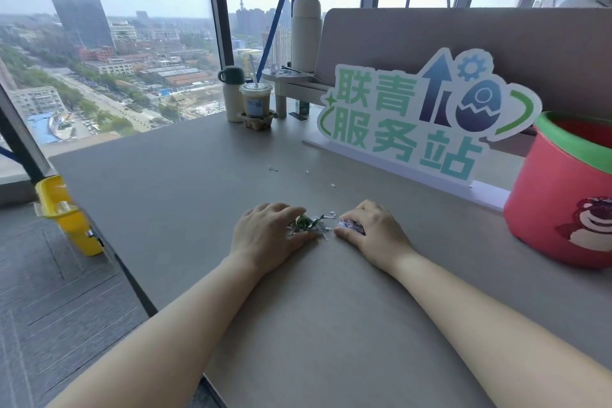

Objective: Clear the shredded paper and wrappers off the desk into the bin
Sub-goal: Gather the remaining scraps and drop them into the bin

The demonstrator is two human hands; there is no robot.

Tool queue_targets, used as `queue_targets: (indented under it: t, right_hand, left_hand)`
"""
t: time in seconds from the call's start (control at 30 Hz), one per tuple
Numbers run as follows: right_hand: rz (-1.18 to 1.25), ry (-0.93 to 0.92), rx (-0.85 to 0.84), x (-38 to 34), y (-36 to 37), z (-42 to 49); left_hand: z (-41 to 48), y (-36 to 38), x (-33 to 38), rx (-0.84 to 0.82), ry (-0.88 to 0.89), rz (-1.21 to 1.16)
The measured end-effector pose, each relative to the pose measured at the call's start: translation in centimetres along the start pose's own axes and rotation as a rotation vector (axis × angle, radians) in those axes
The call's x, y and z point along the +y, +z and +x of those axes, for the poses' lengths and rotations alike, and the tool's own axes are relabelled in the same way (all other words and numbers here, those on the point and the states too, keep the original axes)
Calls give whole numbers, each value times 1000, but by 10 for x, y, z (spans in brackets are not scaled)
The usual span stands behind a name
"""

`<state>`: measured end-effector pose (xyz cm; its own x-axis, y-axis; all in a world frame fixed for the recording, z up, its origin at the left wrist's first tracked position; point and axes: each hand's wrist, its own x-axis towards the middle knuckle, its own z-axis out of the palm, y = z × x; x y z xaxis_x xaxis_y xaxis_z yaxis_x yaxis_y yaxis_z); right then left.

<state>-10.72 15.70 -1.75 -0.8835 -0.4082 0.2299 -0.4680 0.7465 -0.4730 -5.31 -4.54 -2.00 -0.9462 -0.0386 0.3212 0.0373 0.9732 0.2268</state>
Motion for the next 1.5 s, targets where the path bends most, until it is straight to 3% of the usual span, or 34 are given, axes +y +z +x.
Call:
queue_targets:
  t: [0.7,0.97,1.37,1.5]
  right_hand:
    - [19,-16,36,3,3,1]
    - [14,-18,34,2,3,1]
    - [38,-37,27,-1,-2,-1]
    - [61,-21,25,0,-6,-1]
  left_hand:
    - [9,6,10,-22,8,-74]
    - [8,5,16,31,96,-80]
    - [12,5,18,229,406,280]
    - [13,6,15,230,399,193]
